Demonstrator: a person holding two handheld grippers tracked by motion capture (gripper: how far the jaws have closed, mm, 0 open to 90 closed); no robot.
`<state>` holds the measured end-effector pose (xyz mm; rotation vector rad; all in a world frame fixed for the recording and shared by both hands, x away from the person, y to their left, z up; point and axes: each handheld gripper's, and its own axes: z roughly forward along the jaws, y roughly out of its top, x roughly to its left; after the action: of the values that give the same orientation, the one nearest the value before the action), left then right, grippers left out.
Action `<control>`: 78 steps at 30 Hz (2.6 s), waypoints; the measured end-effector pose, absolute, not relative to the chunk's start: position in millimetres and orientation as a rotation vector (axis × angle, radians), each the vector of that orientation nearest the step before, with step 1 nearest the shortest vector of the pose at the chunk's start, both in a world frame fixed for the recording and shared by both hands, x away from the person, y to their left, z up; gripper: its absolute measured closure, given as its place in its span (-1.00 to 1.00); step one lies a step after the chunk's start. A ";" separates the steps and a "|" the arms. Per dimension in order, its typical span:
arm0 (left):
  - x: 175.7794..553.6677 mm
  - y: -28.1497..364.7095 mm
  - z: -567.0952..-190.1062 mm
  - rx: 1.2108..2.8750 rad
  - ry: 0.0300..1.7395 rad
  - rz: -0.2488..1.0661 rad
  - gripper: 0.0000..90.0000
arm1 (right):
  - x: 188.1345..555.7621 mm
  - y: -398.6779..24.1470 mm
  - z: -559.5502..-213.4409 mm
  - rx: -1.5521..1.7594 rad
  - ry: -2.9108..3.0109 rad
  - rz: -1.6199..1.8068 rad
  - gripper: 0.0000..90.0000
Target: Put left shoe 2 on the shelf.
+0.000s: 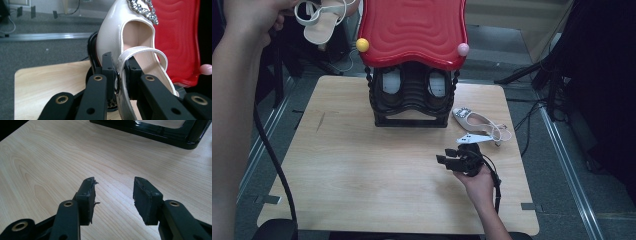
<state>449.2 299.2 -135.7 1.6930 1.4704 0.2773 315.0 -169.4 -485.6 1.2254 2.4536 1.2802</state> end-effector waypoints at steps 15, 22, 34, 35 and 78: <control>476.6 224.2 -117.0 1.739 1.393 0.264 0.83 | 313.1 -171.0 -484.5 1.215 2.457 1.297 0.19; 488.8 200.0 -126.8 1.742 1.386 0.263 0.82 | 311.6 -173.6 -484.0 1.223 2.453 1.302 0.19; 499.4 183.8 -147.7 1.766 1.403 0.257 0.81 | 311.0 -173.7 -483.8 1.224 2.450 1.305 0.19; 499.7 184.1 -148.8 1.761 1.406 0.250 0.81 | 310.9 -173.6 -483.7 1.222 2.450 1.305 0.19; 461.7 209.9 -138.2 1.866 1.299 0.245 0.13 | 312.2 -176.2 -482.5 1.241 2.434 1.295 0.19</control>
<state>461.7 209.9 -138.2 1.8659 1.2993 0.2448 312.2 -176.2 -482.5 1.2409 2.4339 1.2950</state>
